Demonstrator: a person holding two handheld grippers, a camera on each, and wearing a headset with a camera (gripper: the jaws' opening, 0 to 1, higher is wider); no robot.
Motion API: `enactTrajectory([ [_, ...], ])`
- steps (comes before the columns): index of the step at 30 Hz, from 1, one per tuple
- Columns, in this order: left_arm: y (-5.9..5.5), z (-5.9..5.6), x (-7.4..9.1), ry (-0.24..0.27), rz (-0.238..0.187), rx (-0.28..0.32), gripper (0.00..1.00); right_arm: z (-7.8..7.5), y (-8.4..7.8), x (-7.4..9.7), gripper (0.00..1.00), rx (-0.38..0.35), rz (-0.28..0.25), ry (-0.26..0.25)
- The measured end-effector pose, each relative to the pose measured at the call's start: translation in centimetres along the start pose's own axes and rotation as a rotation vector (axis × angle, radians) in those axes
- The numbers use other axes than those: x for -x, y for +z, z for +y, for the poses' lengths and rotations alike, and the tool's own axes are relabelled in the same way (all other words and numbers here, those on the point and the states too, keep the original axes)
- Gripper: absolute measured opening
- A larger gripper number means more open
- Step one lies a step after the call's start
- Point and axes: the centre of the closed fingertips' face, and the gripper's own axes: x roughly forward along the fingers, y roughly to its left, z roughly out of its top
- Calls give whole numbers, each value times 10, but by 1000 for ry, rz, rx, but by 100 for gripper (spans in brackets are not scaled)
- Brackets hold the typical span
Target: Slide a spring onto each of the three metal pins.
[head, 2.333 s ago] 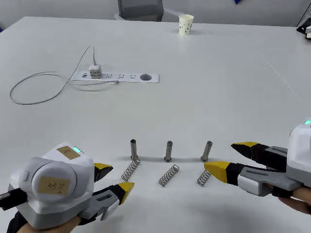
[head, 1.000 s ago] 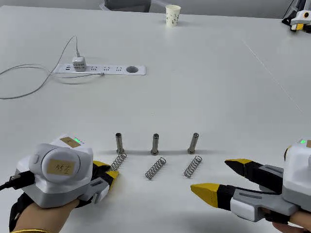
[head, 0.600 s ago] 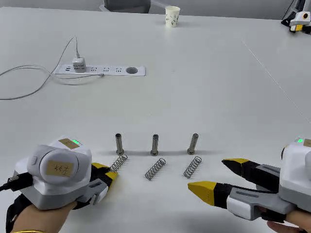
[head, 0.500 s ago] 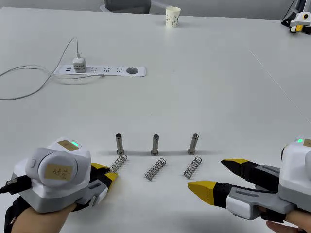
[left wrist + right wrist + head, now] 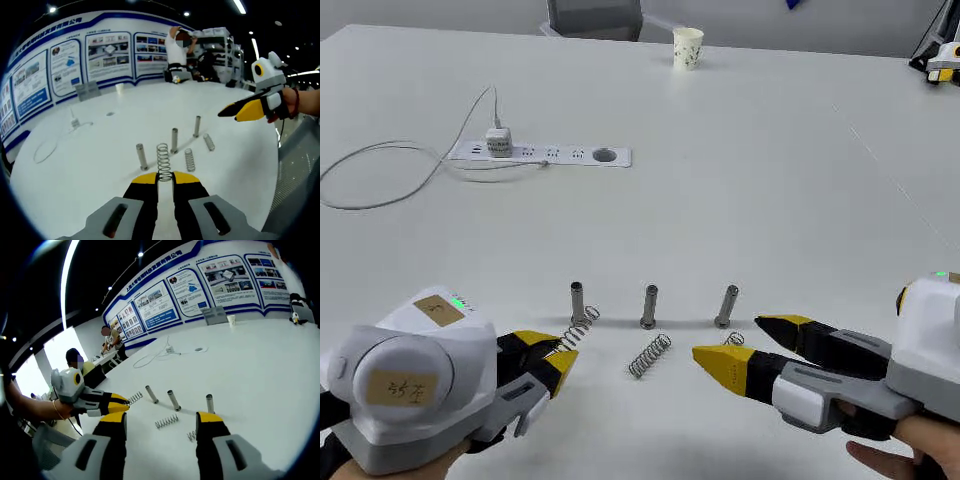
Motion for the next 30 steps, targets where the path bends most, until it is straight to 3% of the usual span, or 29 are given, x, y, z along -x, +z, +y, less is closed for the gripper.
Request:
enactTrajectory([
  [13, 29, -15, 17, -17, -115, -13, 10, 27, 20, -16, 48, -105, -63, 93],
  [23, 41, -28, 24, -38, -180, -74, 10, 45, 26, -24, 38, -179, -84, 150],
  [30, 45, -35, 29, -55, -208, -63, 10, 58, 25, -29, 31, -215, -77, 199],
])
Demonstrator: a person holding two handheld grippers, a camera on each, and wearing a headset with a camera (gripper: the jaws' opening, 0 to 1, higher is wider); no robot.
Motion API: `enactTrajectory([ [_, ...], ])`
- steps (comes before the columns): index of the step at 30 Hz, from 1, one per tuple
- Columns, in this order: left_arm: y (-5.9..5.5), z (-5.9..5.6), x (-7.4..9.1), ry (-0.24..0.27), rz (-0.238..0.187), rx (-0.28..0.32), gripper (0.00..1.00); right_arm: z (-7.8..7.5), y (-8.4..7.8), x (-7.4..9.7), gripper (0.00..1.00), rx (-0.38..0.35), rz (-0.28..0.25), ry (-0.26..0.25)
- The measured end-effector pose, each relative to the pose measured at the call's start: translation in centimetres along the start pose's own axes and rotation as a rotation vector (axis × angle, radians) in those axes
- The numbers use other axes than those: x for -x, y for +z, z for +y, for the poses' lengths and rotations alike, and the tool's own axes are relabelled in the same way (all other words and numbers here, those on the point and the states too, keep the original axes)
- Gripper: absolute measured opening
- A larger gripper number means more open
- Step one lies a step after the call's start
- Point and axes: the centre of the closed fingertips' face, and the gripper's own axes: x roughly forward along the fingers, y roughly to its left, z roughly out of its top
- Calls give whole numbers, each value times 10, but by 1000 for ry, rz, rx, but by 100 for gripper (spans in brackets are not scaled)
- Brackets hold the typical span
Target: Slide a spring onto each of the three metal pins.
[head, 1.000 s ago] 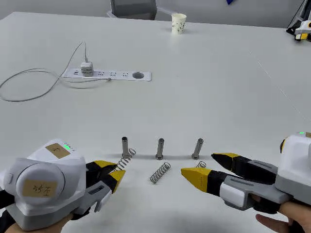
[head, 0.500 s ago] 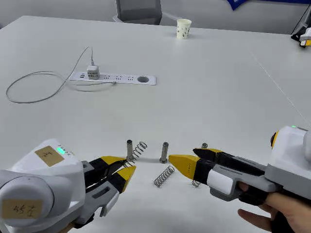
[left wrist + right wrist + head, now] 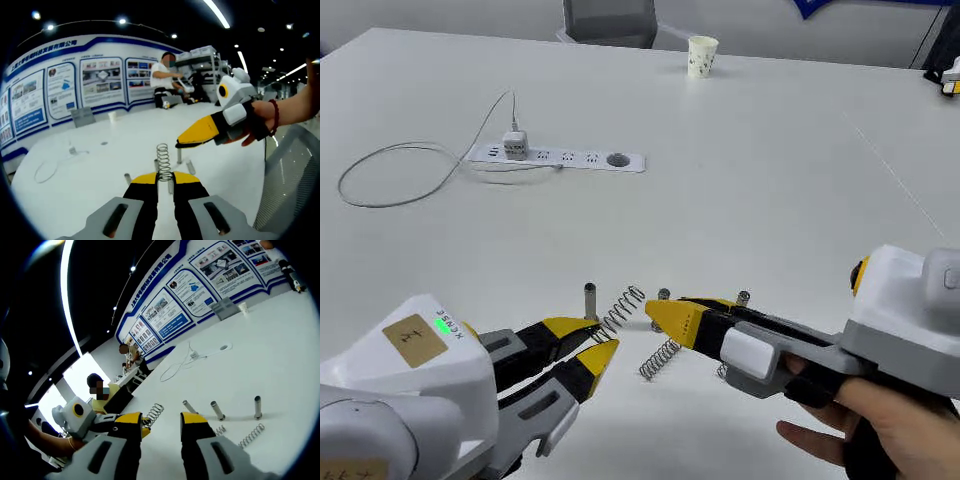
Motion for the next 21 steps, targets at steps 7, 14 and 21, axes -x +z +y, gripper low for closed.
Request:
enactTrajectory([
  [7, 8, -4, 5, -6, -37, 13, 10, 11, -1, -6, 27, -46, -11, 40],
  [14, 8, -5, 7, -8, -47, 25, 10, 13, -1, -11, 21, -104, -25, 58],
  [21, 11, -6, 7, -10, -61, 23, 10, 14, -1, -14, 17, -134, -32, 72],
])
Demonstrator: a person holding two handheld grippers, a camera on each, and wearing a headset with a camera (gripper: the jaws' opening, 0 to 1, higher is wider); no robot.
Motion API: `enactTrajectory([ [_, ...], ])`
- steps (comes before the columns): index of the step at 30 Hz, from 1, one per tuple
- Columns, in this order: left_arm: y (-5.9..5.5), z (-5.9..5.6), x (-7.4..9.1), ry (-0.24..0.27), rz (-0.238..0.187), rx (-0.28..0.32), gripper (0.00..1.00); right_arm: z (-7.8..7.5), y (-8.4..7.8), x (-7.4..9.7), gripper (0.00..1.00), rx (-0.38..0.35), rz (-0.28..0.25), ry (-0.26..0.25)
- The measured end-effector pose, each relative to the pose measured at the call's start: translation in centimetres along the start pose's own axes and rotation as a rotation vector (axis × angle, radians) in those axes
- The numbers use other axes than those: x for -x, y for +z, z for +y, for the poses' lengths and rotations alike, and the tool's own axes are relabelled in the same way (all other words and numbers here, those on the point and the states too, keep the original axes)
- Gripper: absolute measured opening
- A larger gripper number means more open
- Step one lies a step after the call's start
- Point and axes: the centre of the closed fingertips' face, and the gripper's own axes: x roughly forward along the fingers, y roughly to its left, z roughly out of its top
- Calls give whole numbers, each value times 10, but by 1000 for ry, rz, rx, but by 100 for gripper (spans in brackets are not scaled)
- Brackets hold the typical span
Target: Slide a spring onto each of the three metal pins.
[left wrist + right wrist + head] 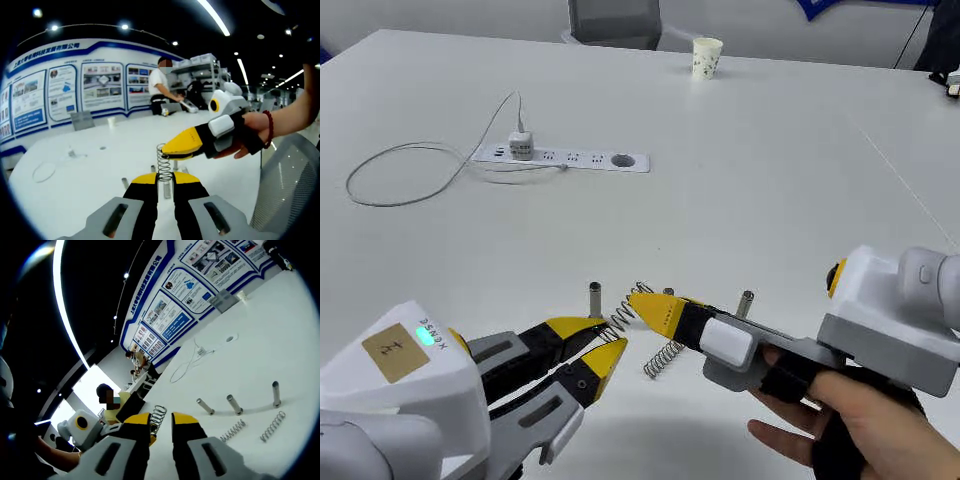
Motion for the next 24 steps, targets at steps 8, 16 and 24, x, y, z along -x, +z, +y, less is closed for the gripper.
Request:
enactTrajectory([
  [8, 1, -1, -1, -3, -8, 1, 10, 4, 3, -2, 13, -31, -20, 16],
  [16, 1, 0, 0, -1, -8, 1, 10, 10, 4, -4, 12, -89, -30, 59],
  [24, 1, 1, 1, 6, -5, 18, 11, 13, 3, -6, 11, -70, -33, 68],
])
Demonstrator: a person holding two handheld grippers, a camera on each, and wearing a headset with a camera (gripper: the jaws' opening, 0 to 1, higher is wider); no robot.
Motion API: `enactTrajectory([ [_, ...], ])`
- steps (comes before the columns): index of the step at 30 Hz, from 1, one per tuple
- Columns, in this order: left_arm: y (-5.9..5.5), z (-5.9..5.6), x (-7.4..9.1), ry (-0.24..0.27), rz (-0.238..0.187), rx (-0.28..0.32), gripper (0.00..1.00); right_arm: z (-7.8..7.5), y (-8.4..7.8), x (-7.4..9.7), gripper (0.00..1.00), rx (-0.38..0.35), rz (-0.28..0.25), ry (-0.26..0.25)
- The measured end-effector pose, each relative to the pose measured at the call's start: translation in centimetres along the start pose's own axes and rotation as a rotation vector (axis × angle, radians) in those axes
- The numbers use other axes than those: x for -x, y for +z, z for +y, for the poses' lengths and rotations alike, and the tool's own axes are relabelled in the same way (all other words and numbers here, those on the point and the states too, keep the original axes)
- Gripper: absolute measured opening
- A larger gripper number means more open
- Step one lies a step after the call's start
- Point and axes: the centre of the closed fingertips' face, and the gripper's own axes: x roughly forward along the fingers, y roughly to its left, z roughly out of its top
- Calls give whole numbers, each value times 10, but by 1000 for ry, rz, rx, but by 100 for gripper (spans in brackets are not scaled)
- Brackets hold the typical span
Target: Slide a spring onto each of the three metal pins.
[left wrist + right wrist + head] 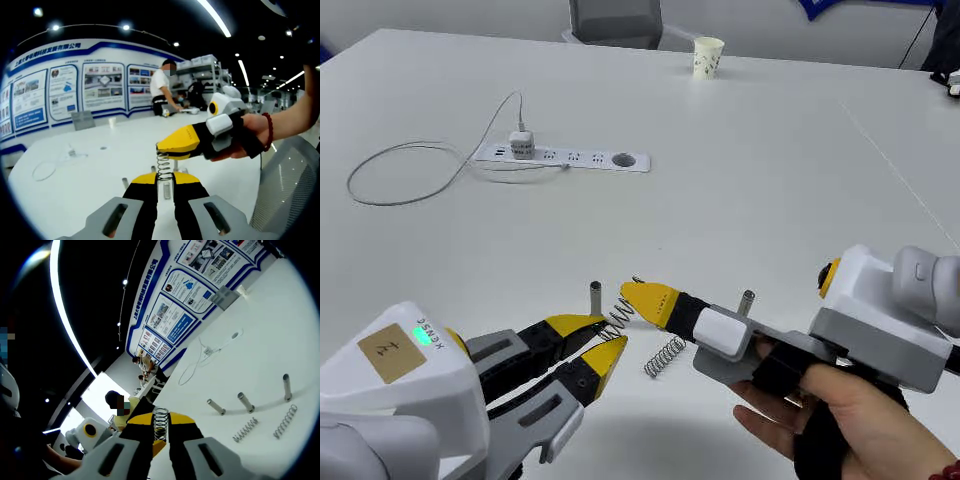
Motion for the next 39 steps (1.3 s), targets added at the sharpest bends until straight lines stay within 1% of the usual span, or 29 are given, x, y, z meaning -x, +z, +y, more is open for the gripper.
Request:
enactTrajectory([
  [2, 0, 1, 0, 2, 0, 6, 11, 1, 0, 0, 11, 5, 0, 3],
  [4, -1, 1, 0, 4, 10, 3, 11, 1, 0, -1, 11, 24, 2, -1],
  [7, -6, 2, -1, 4, 36, 4, 12, 2, -1, -2, 11, 72, 8, -12],
  [8, -10, 3, -2, 7, 56, 7, 14, 2, 0, -2, 11, 96, 7, -19],
  [11, -16, 4, -1, 13, 83, 0, 17, 2, -1, -3, 11, 161, 19, -35],
  [13, -19, 4, -1, 13, 93, 4, 18, 0, 0, -3, 11, 216, 25, -50],
  [15, -20, 5, 0, 18, 98, 10, 18, -2, -1, -4, 11, 250, 35, -68],
  [16, -21, 6, 0, 18, 102, 11, 20, -5, 0, -4, 11, 288, 42, -86],
  [18, -24, 6, 1, 21, 111, 12, 21, -6, -2, -6, 11, 314, 57, -98],
  [21, -28, 6, 1, 23, 126, 21, 24, -10, -3, -10, 11, 370, 70, -114],
  [23, -32, 6, 1, 24, 145, 35, 28, -10, -1, -13, 11, 401, 70, -122],
  [28, -38, 8, 4, 39, 165, 61, 36, -15, 2, -20, 11, 485, 77, -148],
  [31, -40, 9, 5, 40, 179, 57, 42, -17, 5, -27, 11, 522, 73, -156],
  [33, -41, 9, 6, 39, 183, 47, 45, -20, 7, -32, 11, 551, 75, -169],
  [37, -42, 9, 7, 34, 189, 28, 50, -24, 9, -40, 11, 585, 70, -180],
  [39, -42, 8, 7, 27, 189, 32, 53, -28, 11, -43, 11, 631, 78, -201],
])
